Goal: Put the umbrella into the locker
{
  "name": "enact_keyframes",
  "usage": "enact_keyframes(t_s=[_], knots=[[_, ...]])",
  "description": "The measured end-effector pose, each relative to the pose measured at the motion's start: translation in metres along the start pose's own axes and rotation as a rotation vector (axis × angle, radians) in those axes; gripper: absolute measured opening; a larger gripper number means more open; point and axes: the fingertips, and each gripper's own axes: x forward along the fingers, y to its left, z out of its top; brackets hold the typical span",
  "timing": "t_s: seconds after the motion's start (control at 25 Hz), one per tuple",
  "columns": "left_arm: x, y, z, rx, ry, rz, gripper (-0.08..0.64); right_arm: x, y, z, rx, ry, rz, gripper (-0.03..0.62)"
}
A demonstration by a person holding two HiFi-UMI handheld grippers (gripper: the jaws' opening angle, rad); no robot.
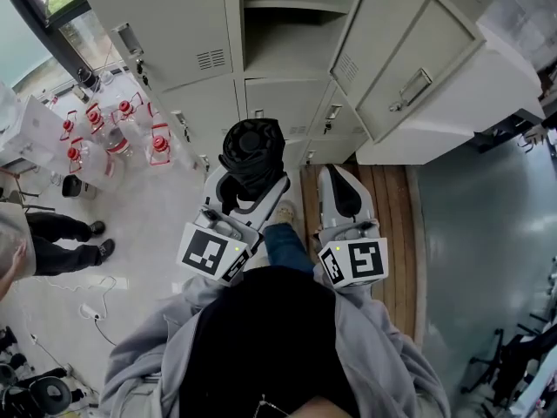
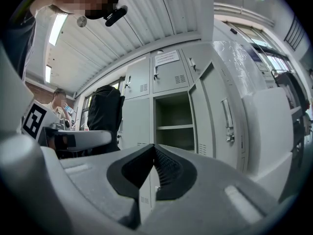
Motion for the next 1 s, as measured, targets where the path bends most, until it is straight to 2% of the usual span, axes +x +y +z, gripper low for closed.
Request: enact_keyframes(t_s=[0.36, 0.68, 1.0], knots=[[0.087, 0.05, -0.004, 0.002, -0.002, -0.011, 0.253, 0.091, -0.055, -0.002, 0.0, 0.014, 0.028, 0.005], [0.157, 0.08, -0.013, -0.015, 0.023, -0.007, 0.253, 0.16, -0.099, -0.003, -0.006, 0.04, 0.089, 0.005], [0.206, 0.107, -0.021, -0.002, 0.031, 0.032, 0.253, 0.206, -0.126, -0.013, -0.021, 0.06, 0.154, 0.005]])
